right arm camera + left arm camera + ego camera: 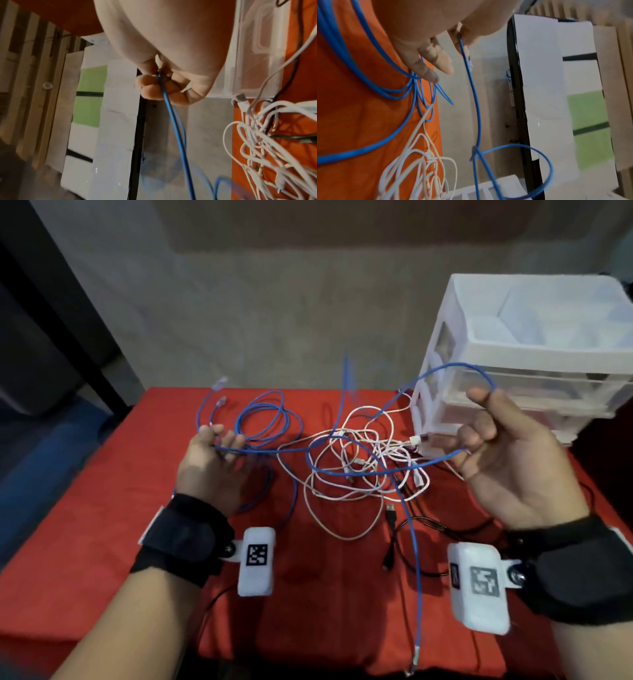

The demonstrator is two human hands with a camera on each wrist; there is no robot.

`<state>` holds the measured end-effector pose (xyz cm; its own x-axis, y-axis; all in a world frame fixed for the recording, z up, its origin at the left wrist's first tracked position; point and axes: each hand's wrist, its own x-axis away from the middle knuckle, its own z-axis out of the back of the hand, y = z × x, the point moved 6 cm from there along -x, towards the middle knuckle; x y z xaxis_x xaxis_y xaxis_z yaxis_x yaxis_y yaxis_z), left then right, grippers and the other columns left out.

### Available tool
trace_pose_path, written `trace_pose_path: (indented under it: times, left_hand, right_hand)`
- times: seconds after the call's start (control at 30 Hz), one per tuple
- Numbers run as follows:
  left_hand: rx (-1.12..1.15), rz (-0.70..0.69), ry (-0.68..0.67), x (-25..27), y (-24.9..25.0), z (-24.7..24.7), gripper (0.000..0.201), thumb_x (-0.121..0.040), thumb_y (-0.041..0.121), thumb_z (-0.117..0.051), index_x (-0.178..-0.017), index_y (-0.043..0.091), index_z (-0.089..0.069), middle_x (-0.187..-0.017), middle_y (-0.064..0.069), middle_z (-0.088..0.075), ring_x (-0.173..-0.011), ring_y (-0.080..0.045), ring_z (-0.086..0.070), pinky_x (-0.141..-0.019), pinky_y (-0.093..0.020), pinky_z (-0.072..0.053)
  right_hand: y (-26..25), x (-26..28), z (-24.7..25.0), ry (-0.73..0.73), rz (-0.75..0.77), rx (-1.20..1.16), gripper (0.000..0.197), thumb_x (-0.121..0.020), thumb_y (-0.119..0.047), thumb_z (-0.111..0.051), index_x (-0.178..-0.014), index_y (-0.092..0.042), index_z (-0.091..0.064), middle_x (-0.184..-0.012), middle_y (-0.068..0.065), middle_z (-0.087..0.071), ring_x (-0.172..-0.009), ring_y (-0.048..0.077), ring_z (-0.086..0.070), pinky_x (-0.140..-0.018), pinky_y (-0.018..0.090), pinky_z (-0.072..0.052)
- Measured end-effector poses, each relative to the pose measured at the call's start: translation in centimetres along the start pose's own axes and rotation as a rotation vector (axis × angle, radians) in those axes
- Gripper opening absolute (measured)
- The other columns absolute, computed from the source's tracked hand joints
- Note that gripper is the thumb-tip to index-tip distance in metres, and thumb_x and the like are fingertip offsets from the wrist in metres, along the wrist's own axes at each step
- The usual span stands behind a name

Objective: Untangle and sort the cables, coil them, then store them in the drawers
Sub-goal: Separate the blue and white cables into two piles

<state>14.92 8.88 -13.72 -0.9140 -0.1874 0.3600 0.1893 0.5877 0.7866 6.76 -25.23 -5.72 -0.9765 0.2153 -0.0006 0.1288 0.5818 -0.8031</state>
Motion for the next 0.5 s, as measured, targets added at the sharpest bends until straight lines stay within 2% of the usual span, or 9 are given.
trace_pose_path:
  times: [0.07,0.13,0.2,0.23,0.3,0.4,0.5]
  left_hand:
    - [0.016,0.002,0.001,-0.1,0.1,0.0,0.024,-0.103,0.041,-0.044,-0.087,0.028,-0.057,-0.084,0.011,-0.06,-0.076,-0.004,-0.062,-0.073,-0.029,-0.045]
    - [-0.013,-0.068,-0.032,0.2,0.1,-0.6,0.023,-0.104,0.04,-0.044,-0.091,0.028,-0.059,-0.075,0.011,-0.058,-0.066,-0.003,-0.059,-0.068,-0.026,-0.044]
    - [-0.078,-0.137,-0.114,1.2,-0.3,-1.9,0.022,-0.105,0.04,-0.043,-0.098,0.028,-0.061,-0.074,0.01,-0.057,-0.062,-0.003,-0.055,-0.064,-0.024,-0.046]
    - [-0.107,-0.154,-0.163,1.7,-0.5,-2.7,0.023,-0.106,0.04,-0.042,-0.1,0.028,-0.061,-0.074,0.009,-0.057,-0.06,-0.003,-0.054,-0.061,-0.022,-0.047]
    - [-0.136,-0.164,-0.268,2.7,-1.2,-4.2,0.026,-0.107,0.04,-0.04,-0.104,0.027,-0.062,-0.072,0.008,-0.053,-0.052,-0.003,-0.046,-0.053,-0.019,-0.045]
    - [-0.223,-0.204,-0.429,4.3,-1.7,-6.1,0.033,-0.106,0.045,-0.038,-0.105,0.027,-0.066,-0.067,0.005,-0.036,-0.049,-0.005,-0.028,-0.046,-0.019,-0.031]
    - [-0.269,-0.171,-0.553,5.5,-2.1,-7.1,0.04,-0.103,0.043,-0.038,-0.092,0.025,-0.072,-0.063,0.005,-0.03,-0.045,-0.005,-0.017,-0.045,-0.023,-0.012]
  right_hand:
    - [0.0,0.0,0.6,0.027,-0.009,0.029,0.022,-0.107,-0.026,-0.044,-0.103,-0.018,-0.064,-0.055,-0.006,-0.044,-0.053,0.01,-0.05,-0.065,0.027,-0.055]
    - [0.3,-0.1,0.7,0.012,0.007,0.135,0.021,-0.105,-0.023,-0.047,-0.106,-0.016,-0.066,-0.063,-0.001,-0.052,-0.061,0.014,-0.056,-0.071,0.03,-0.054]
    - [1.2,-0.3,0.8,0.012,0.014,0.333,0.021,-0.103,-0.021,-0.052,-0.104,-0.016,-0.072,-0.075,0.001,-0.06,-0.07,0.014,-0.057,-0.079,0.034,-0.047]
    - [1.7,-0.2,0.7,0.015,0.012,0.448,0.021,-0.103,-0.022,-0.054,-0.102,-0.017,-0.074,-0.078,0.001,-0.061,-0.07,0.012,-0.054,-0.075,0.03,-0.044]
    - [2.5,0.0,0.5,-0.001,-0.008,0.58,0.02,-0.102,-0.022,-0.056,-0.105,-0.017,-0.076,-0.077,0.0,-0.059,-0.063,0.01,-0.045,-0.057,0.023,-0.037]
    - [3.0,0.3,0.0,-0.032,-0.043,0.475,0.024,-0.102,-0.02,-0.056,-0.117,-0.007,-0.07,-0.071,0.004,-0.057,-0.051,0.011,-0.04,-0.046,0.022,-0.035]
    - [2.8,0.4,-0.5,-0.025,-0.026,0.393,0.025,-0.103,-0.021,-0.055,-0.119,-0.007,-0.067,-0.071,0.006,-0.057,-0.051,0.011,-0.043,-0.047,0.021,-0.041]
